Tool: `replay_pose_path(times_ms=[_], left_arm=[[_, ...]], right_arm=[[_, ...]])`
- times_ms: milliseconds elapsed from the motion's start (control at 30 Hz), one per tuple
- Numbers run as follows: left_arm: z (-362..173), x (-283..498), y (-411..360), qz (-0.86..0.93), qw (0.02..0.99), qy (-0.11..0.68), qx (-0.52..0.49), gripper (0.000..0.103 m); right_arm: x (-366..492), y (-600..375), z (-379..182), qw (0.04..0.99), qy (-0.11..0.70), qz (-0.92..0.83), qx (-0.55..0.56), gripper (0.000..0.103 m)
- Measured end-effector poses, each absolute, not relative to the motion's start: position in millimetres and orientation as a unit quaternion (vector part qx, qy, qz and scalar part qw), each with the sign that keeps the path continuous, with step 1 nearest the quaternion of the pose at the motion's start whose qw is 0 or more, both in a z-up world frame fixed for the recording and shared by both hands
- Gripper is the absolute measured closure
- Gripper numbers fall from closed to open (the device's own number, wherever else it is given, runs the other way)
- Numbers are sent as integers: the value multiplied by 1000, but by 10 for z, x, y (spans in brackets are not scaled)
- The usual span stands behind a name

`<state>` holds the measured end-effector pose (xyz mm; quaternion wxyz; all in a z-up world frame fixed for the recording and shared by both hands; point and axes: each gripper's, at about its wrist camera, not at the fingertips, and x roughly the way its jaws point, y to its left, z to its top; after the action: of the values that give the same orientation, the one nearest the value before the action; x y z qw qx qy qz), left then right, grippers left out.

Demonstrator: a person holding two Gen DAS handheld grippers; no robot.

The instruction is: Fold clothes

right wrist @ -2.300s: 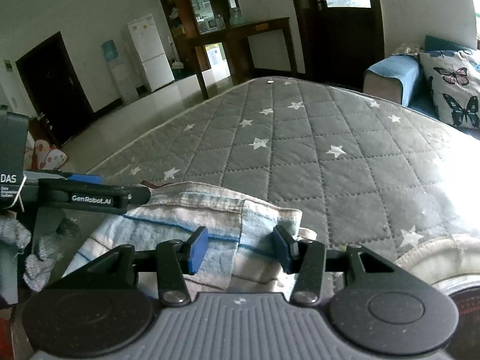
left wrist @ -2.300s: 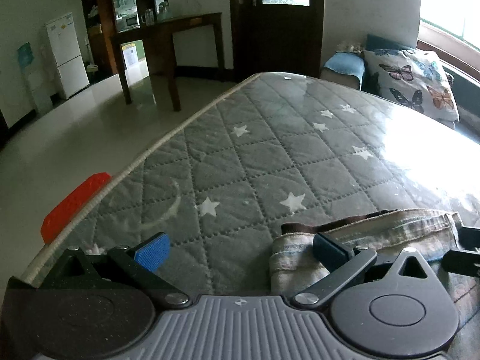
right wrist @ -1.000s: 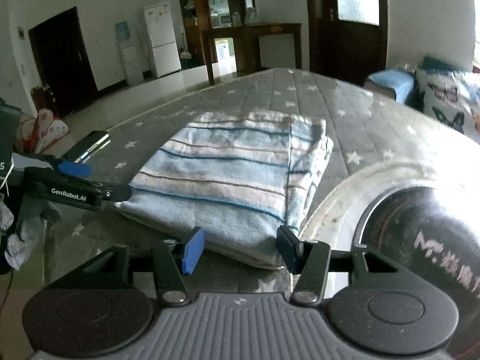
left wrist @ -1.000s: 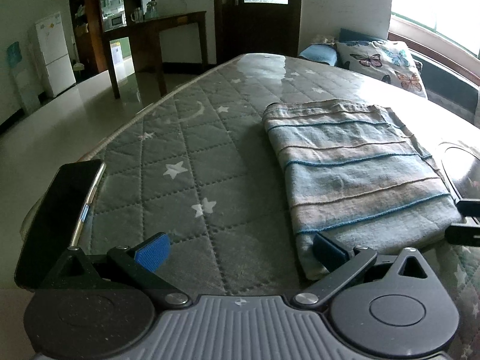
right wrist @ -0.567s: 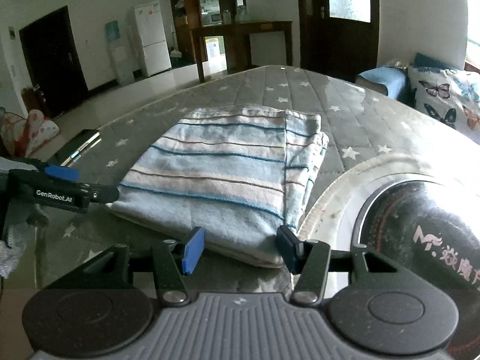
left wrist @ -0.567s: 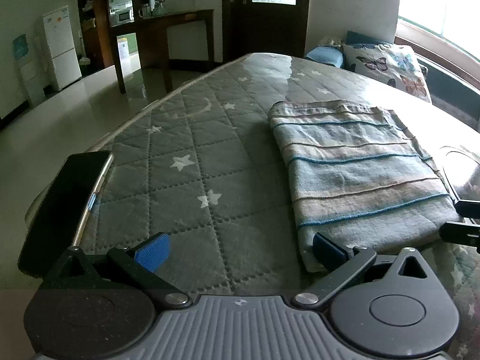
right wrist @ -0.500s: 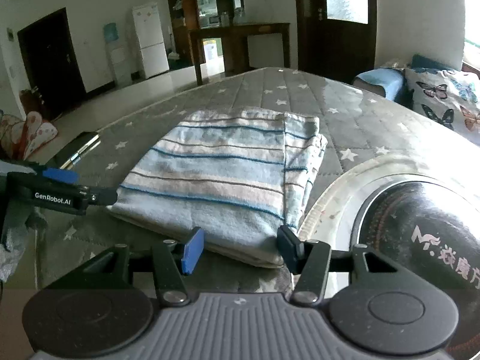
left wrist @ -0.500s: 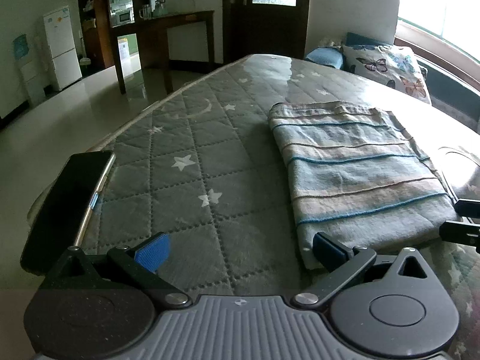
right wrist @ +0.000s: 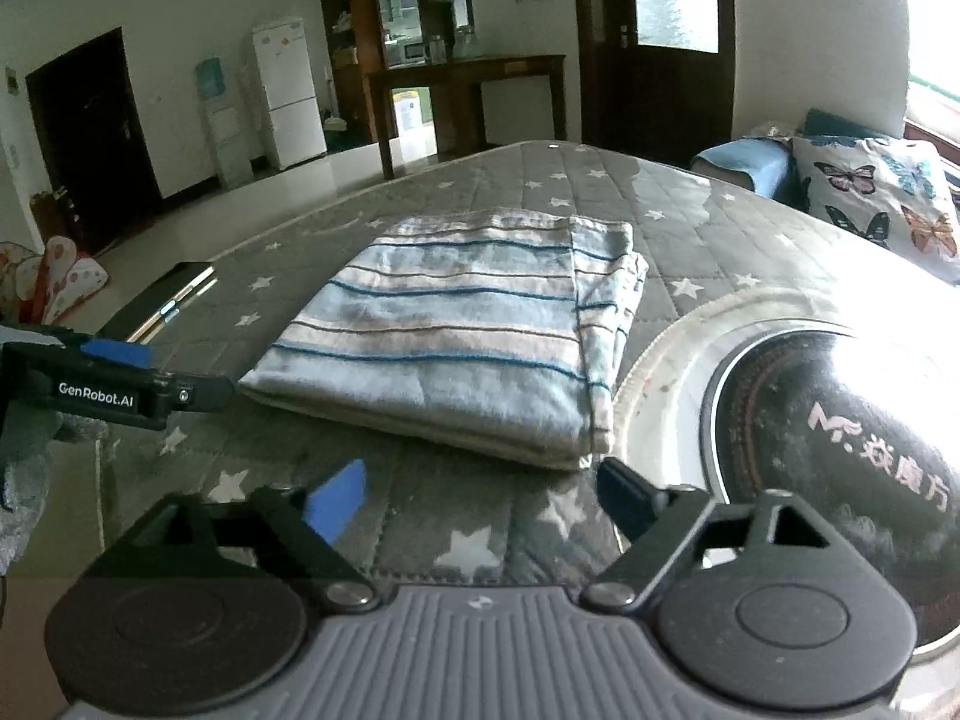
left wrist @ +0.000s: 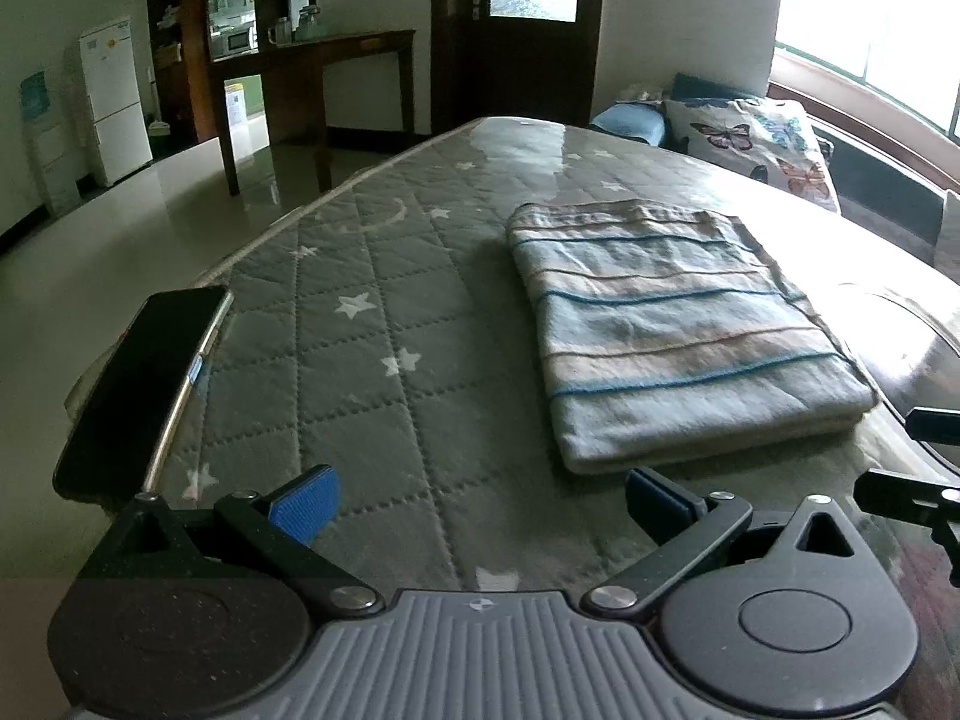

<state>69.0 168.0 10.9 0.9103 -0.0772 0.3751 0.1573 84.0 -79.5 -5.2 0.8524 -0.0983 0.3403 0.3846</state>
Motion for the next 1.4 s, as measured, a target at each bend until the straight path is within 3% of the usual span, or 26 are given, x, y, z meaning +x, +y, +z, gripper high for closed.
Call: replay_pose_path(times_ms=[367,1400], left_arm=[[110,472,1490,141,916,366,-78,0],[56,228,1139,157,913,371,-62,0]], right_arm=[[586,-941,-82,862,338,368,-89,0],[231,-1097,-127,880,341,322,-70,0]])
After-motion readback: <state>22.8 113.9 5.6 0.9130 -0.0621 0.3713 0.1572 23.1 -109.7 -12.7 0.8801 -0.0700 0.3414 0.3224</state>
